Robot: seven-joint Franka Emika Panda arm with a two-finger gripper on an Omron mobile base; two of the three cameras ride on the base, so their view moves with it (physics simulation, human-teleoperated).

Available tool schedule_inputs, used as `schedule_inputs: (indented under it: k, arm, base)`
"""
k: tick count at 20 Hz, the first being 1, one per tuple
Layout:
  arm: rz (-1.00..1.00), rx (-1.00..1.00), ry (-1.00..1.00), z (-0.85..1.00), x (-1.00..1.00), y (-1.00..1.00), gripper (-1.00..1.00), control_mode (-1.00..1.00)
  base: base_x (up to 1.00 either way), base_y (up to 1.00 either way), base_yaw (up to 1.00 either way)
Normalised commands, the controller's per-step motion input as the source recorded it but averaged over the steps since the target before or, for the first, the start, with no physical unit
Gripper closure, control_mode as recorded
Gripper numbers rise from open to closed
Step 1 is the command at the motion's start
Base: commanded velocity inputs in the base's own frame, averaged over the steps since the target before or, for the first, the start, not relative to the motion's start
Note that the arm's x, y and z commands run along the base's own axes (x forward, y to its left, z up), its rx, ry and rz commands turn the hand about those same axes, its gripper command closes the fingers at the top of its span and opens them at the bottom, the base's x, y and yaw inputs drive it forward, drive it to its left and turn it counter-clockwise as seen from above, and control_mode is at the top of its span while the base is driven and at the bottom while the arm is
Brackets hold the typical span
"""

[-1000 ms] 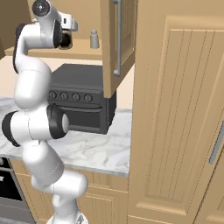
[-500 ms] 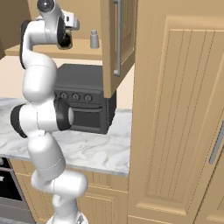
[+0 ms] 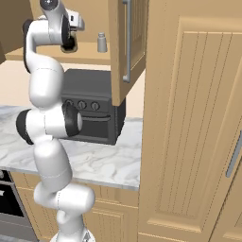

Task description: Move the mayonnaise and shaker from the cabinet to the dining counter.

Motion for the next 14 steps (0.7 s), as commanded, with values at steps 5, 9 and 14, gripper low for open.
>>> schedule_inputs:
  k: [5, 9, 14]
  arm:
    - [0.01, 0.00, 0.02, -0.03, 0.08, 0.06, -1.00, -1.00]
    - [0.03, 0.00, 0.00, -0.10, 0.04, 0.00, -1.00, -1.00]
    - [0.04, 0.00, 0.00, -0.19, 0.00, 0.00, -1.00, -1.00]
  base:
    - [0.00, 0.00, 0.00]
    - [0.00, 0.00, 0.00]
    - [0.00, 0.00, 0.00]
